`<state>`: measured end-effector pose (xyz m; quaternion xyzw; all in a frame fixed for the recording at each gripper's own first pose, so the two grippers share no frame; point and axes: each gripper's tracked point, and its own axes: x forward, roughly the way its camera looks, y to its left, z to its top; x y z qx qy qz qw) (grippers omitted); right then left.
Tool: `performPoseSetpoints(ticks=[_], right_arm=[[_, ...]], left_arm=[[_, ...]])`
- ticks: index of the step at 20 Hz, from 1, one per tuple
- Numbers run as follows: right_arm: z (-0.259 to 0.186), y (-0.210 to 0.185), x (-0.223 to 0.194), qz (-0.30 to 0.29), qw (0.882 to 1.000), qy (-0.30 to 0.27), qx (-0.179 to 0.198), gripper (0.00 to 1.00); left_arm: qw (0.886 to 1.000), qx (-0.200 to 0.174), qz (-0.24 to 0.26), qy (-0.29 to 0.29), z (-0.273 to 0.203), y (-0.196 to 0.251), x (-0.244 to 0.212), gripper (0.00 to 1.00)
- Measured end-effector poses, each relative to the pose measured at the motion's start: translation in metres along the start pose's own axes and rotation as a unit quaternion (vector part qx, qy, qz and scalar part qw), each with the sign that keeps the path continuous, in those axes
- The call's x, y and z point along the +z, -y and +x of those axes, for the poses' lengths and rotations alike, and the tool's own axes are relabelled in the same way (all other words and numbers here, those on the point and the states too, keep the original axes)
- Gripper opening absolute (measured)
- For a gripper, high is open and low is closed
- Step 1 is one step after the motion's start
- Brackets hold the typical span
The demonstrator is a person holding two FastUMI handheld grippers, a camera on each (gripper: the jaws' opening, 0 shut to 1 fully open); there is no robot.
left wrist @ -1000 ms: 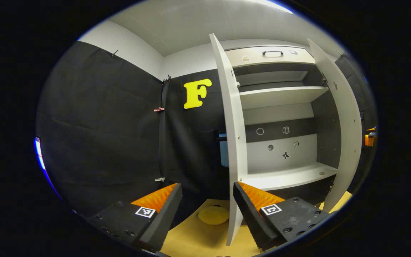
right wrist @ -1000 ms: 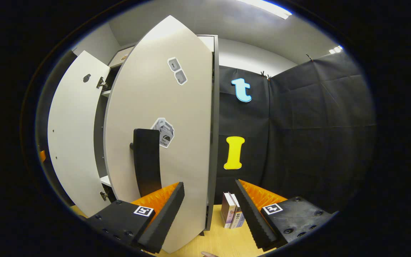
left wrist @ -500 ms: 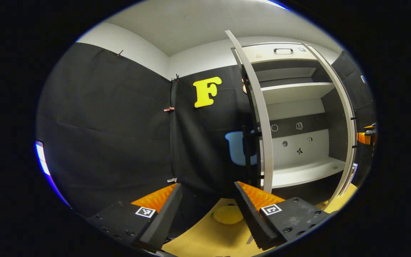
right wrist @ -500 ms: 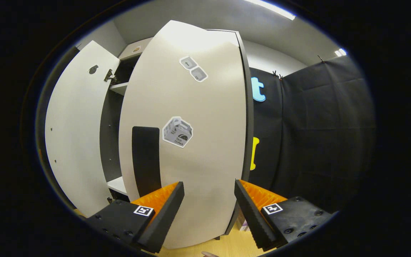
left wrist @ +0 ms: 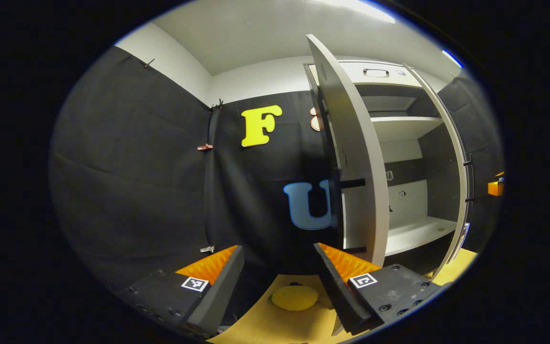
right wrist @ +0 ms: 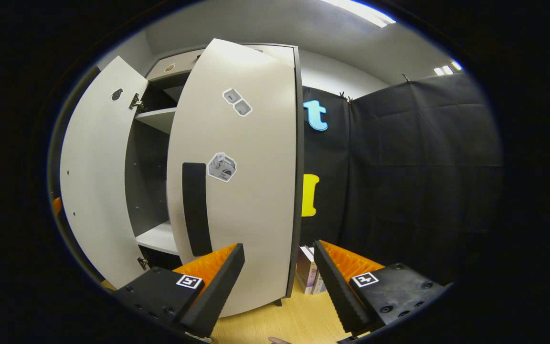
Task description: Grasp the bottle in the cabinet with the left hand and place it on the coaster, then close the right door with the right hand and the left door with the left hand.
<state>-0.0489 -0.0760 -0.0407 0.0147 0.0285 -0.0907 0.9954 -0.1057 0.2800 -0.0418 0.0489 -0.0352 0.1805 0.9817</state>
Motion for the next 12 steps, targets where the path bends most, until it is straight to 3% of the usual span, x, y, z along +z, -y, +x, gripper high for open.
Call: performPoseSetpoints(ticks=[7, 9, 10, 12], right_arm=[[-0.05, 0.008, -0.003, -0.025, 0.998, -0.013, -0.05, 0.97], [-0.05, 0.011, -0.005, -0.024, 0.998, -0.02, -0.058, 0.97], [-0.051, 0.011, -0.005, -0.024, 0.998, -0.022, -0.06, 0.97], [-0.052, 0.01, -0.005, -0.024, 0.998, -0.023, -0.061, 0.98]], left_arm=[[0.996, -0.082, -0.019, -0.003, 0.059, 0.01, -0.018, 0.92], [0.995, -0.097, -0.033, -0.009, 0.067, 0.013, -0.022, 0.86], [0.994, -0.102, -0.04, -0.012, 0.069, 0.013, -0.023, 0.91], [0.992, -0.116, -0.043, -0.015, 0.073, 0.021, -0.026, 0.9]])
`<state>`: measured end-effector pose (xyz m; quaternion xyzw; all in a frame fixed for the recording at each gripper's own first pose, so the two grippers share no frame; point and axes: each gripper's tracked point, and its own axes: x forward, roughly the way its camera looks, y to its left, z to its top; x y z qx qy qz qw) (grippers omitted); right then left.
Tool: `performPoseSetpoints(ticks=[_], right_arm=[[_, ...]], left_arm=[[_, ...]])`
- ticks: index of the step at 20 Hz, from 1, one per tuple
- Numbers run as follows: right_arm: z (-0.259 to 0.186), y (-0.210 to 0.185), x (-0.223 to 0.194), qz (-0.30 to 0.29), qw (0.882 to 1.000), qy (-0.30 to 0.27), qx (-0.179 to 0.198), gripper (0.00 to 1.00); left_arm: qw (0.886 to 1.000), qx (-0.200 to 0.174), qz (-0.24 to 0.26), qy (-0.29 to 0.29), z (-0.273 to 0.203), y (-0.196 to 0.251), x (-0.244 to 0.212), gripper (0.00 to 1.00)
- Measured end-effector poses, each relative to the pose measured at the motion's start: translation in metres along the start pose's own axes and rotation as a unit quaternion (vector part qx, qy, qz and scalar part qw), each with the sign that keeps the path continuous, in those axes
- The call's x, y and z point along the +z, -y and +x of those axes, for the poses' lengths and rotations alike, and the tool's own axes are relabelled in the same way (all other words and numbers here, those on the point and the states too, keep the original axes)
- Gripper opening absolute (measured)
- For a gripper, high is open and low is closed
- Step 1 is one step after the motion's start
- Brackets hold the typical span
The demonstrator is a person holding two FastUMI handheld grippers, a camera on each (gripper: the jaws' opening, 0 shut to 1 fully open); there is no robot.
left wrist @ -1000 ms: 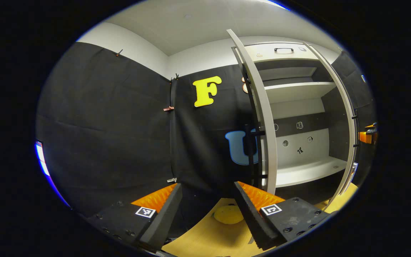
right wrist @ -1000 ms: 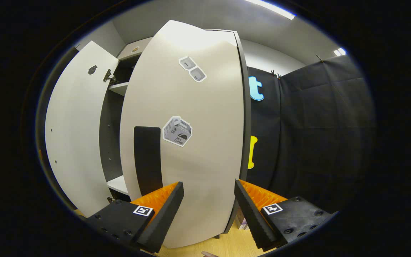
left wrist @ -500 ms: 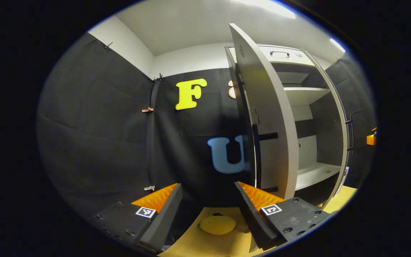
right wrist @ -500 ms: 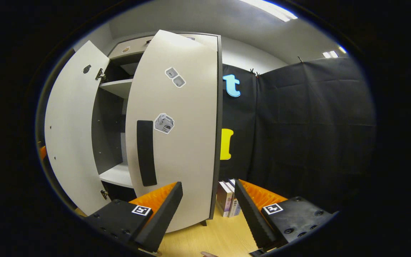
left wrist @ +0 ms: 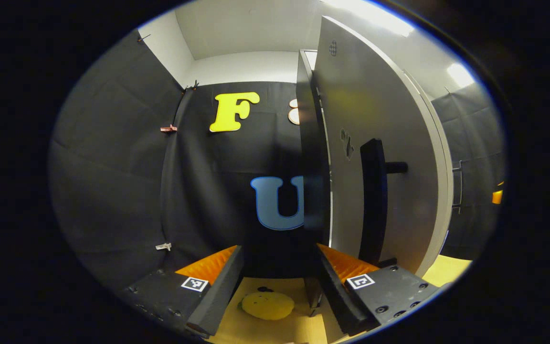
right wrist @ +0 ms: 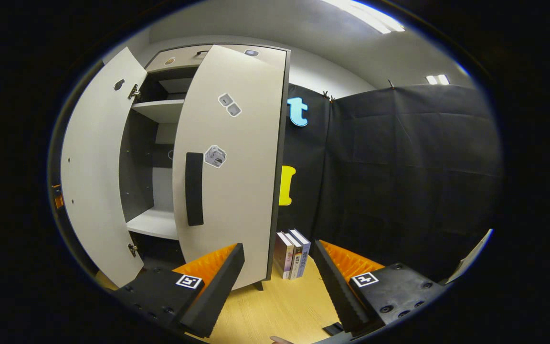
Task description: Grasp the bottle in the cabinet with the left hand and place it on the coaster, then close the right door with the right hand and the left door with the left hand.
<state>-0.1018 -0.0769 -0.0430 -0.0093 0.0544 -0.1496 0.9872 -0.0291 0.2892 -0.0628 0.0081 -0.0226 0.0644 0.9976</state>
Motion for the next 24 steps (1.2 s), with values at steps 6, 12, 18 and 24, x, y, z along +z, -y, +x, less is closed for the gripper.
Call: performPoseSetpoints(ticks=[6, 12, 18, 24], right_arm=[[0.004, -0.006, -0.008, 0.011, 1.0, -0.012, 0.019, 0.98], [0.023, -0.006, -0.01, 0.016, 0.999, -0.014, 0.049, 0.98], [0.048, 0.006, -0.003, 0.026, 0.997, -0.007, 0.076, 0.98], [0.071, 0.022, 0.007, 0.033, 0.994, 0.007, 0.101, 0.98]], left_arm=[[1.0, 0.004, 0.025, 0.002, -0.002, 0.01, 0.005, 0.77], [1.0, 0.0, 0.02, -0.002, -0.007, 0.038, 0.005, 0.78], [0.999, -0.028, 0.019, 0.002, -0.003, 0.102, 0.007, 0.78], [0.998, -0.049, 0.025, 0.01, 0.008, 0.161, 0.014, 0.79]])
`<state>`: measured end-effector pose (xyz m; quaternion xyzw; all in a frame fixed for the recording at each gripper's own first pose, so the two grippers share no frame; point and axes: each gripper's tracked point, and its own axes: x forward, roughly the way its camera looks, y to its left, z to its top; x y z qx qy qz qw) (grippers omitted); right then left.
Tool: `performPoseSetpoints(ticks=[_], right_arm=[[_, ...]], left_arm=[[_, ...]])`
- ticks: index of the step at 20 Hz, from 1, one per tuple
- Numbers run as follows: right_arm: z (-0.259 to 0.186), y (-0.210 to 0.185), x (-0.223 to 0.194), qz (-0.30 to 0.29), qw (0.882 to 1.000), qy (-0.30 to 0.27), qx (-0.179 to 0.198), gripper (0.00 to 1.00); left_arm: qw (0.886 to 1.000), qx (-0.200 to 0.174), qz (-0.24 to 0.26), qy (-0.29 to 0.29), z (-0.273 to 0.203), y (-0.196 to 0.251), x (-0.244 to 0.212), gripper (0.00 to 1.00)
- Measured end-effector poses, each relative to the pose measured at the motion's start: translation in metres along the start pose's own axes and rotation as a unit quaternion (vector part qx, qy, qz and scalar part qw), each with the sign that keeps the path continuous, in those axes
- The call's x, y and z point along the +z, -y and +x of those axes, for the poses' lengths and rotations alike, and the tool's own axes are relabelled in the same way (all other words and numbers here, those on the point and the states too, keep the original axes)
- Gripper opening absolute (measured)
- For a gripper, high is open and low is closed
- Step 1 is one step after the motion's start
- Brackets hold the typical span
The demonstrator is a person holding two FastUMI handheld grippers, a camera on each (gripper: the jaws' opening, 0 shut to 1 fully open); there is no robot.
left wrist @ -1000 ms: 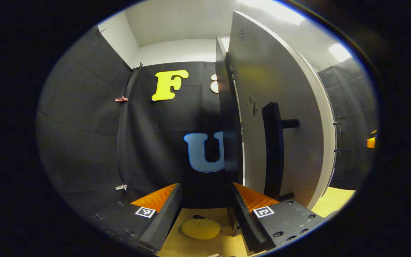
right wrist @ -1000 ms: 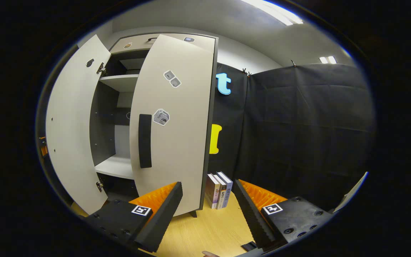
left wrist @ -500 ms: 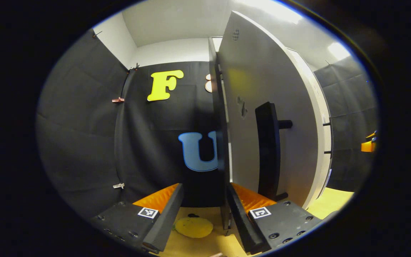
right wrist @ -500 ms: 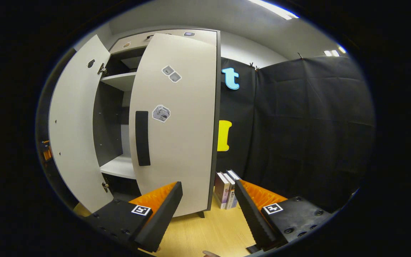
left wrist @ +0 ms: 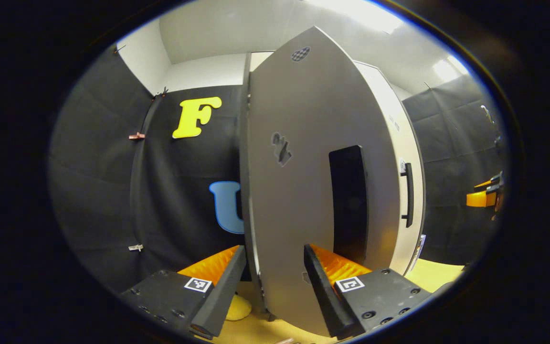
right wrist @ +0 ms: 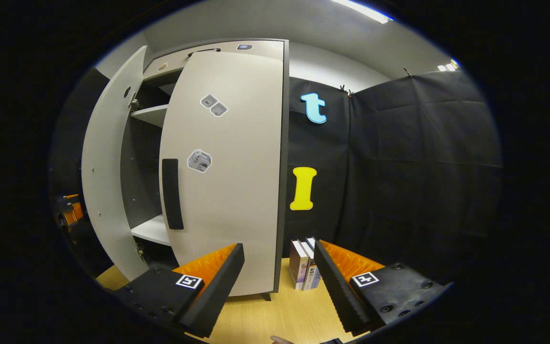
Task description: Grasp the bottle in the cabinet with the left hand and place it on the coaster, then close the right door with the right hand and the left door with the left hand.
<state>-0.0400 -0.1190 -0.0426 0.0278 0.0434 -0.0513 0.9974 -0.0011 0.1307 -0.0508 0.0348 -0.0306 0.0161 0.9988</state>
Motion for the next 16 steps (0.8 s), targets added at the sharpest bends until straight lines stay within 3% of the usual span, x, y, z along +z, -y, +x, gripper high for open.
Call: performPoseSetpoints(ticks=[3, 4, 6, 8, 9, 11, 16], right_arm=[[0.009, 0.007, 0.006, 0.0, 1.0, 0.006, 0.014, 0.97], [0.01, 0.009, 0.006, -0.006, 1.0, 0.007, 0.017, 0.97], [0.012, 0.008, 0.008, -0.012, 0.999, 0.013, 0.027, 0.97], [0.014, -0.003, 0.009, -0.004, 0.999, 0.014, 0.047, 0.97], [0.015, -0.008, 0.01, -0.002, 0.998, 0.014, 0.055, 0.98], [0.016, -0.023, 0.01, -0.002, 0.997, 0.015, 0.073, 0.98], [0.008, -0.065, 0.02, -0.001, 0.994, 0.036, 0.103, 0.98]], left_arm=[[1.0, -0.011, -0.026, -0.001, -0.003, 0.025, -0.003, 0.84], [0.999, -0.007, -0.036, -0.003, -0.005, 0.028, -0.002, 0.82], [0.999, 0.004, -0.037, -0.003, -0.014, 0.029, 0.0, 0.9], [0.999, 0.011, -0.029, -0.006, -0.023, 0.032, 0.003, 0.86], [1.0, 0.013, -0.026, -0.006, -0.029, 0.034, 0.003, 0.9], [1.0, 0.014, -0.027, -0.005, -0.039, 0.04, 0.007, 0.86], [0.999, 0.007, -0.038, -0.008, -0.061, 0.059, 0.015, 0.86]])
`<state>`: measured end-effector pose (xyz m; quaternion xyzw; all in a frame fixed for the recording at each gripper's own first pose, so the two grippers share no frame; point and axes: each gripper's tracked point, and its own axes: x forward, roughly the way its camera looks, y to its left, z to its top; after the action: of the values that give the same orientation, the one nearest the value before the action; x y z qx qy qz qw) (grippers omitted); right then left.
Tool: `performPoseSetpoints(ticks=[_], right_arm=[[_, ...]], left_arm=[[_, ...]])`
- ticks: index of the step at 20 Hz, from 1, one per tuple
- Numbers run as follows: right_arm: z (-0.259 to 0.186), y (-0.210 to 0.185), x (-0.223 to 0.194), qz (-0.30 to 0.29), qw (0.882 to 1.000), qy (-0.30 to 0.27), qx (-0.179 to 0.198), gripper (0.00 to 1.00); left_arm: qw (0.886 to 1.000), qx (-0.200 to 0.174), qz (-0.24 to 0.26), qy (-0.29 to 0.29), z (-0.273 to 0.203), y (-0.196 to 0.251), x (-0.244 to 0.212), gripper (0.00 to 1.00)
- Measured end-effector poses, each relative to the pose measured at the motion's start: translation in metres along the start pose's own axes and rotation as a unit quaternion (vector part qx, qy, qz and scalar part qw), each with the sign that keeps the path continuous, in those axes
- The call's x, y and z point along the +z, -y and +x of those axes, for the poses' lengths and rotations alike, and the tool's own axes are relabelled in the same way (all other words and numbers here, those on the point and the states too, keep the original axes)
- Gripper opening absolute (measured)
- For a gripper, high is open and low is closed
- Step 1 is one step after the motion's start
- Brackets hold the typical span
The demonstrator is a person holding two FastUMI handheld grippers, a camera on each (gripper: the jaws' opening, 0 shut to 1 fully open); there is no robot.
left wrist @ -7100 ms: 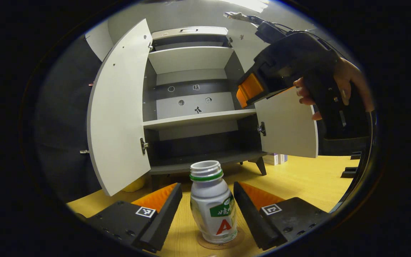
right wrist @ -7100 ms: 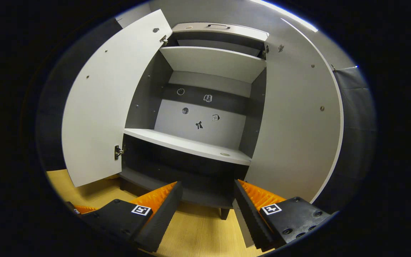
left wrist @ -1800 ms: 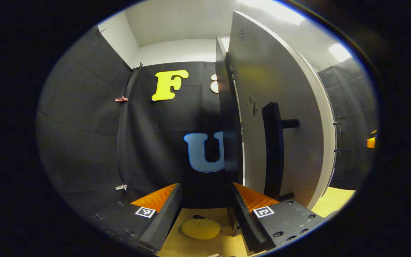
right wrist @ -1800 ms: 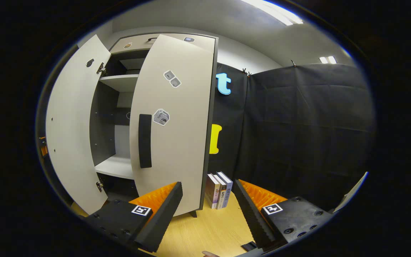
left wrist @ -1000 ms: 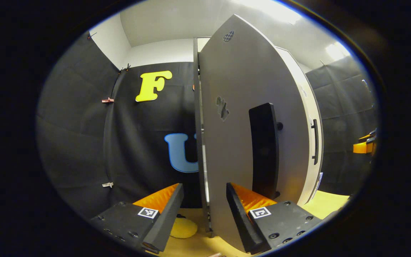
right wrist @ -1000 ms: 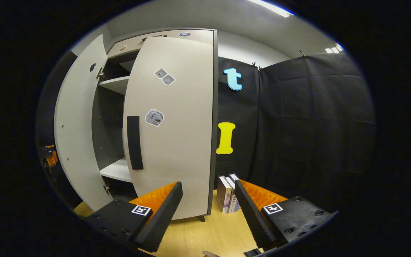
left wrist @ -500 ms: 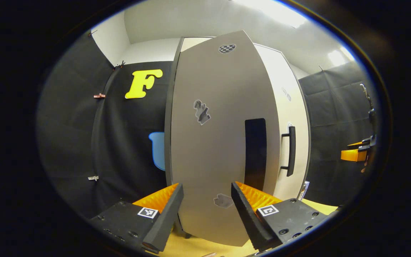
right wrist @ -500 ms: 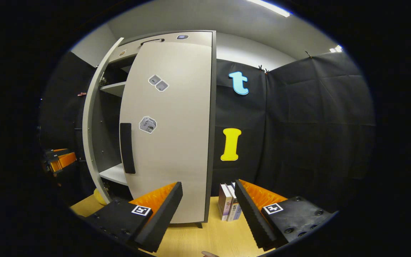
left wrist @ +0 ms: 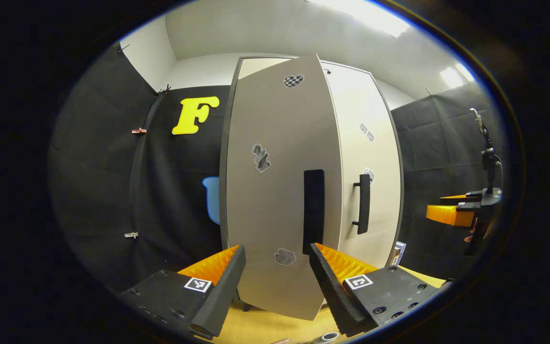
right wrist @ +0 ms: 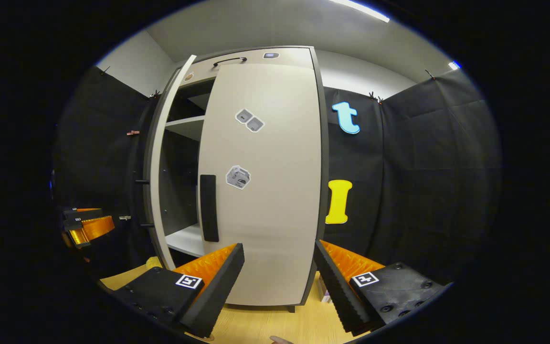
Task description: Grasp the bottle in the cabinet with the left hand and place it on the coaster, then close the right door with the right hand and the left door with the left hand.
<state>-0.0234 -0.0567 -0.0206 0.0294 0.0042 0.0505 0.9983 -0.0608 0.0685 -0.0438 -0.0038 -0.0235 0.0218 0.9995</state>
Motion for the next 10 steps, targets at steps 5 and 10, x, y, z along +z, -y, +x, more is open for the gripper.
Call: performPoseSetpoints(ticks=[5, 10], right_arm=[[-0.011, -0.034, 0.008, 0.005, 1.0, 0.013, 0.016, 0.98], [-0.024, -0.048, 0.014, 0.005, 1.0, 0.025, 0.008, 0.98]], left_arm=[[1.0, -0.013, -0.013, 0.001, -0.011, 0.021, 0.007, 0.86], [1.0, -0.001, -0.01, 0.003, -0.017, 0.029, 0.014, 0.86]])
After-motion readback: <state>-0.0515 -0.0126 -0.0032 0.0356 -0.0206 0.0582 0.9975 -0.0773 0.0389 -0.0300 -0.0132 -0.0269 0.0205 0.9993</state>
